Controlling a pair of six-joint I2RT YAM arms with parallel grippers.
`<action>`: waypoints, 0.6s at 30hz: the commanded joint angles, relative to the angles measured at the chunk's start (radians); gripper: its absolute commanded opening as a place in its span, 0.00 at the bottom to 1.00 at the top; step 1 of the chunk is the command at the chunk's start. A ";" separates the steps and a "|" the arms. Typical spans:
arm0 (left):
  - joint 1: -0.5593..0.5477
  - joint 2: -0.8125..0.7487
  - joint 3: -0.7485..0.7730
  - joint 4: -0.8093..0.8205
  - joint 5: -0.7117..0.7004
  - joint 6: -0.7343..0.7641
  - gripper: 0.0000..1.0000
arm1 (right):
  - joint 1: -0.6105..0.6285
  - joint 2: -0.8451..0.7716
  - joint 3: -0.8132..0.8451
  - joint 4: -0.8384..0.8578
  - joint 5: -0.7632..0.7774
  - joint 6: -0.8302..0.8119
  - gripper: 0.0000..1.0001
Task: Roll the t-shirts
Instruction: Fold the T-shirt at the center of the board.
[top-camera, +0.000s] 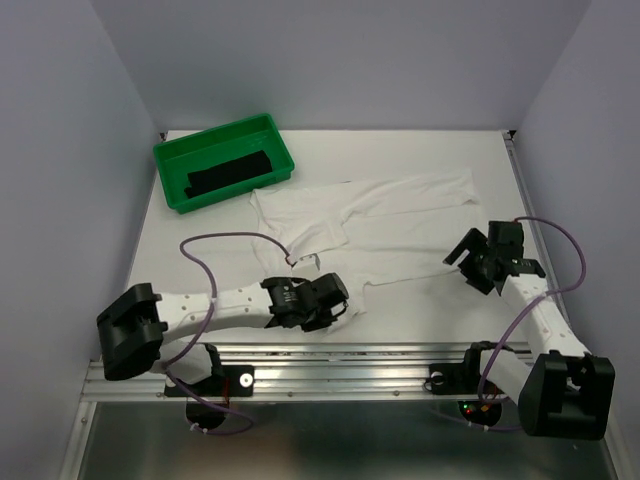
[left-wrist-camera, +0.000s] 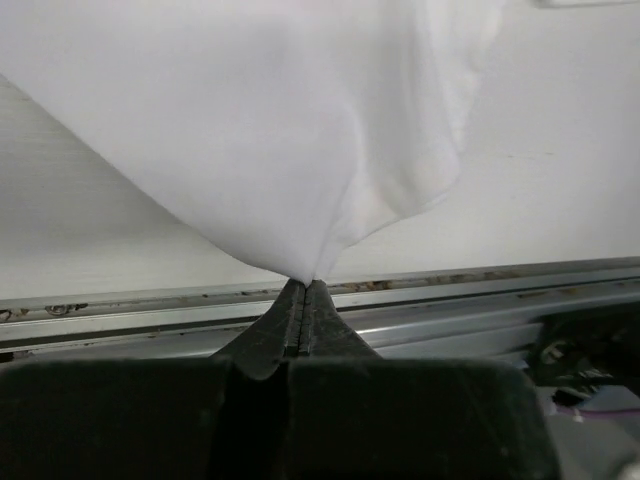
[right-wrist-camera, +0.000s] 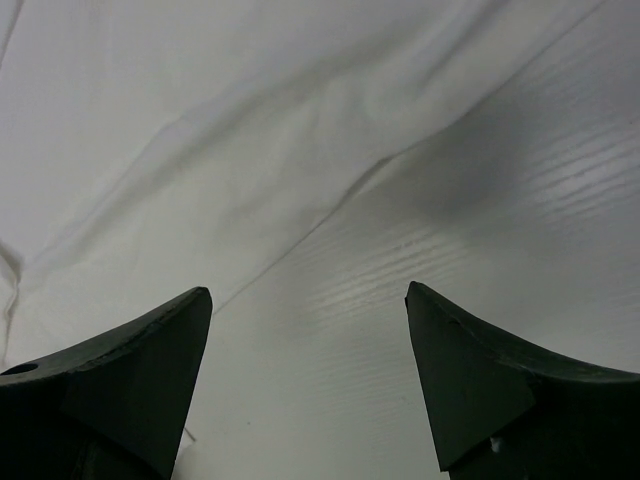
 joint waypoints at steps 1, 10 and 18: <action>0.001 -0.142 0.035 -0.063 -0.103 -0.004 0.00 | -0.006 -0.051 -0.061 0.014 0.122 0.112 0.84; 0.001 -0.185 0.060 -0.128 -0.140 0.057 0.00 | -0.066 -0.012 -0.043 0.025 0.235 0.163 0.82; 0.001 -0.231 0.049 -0.151 -0.175 0.103 0.00 | -0.238 0.135 -0.020 0.081 0.166 0.110 0.77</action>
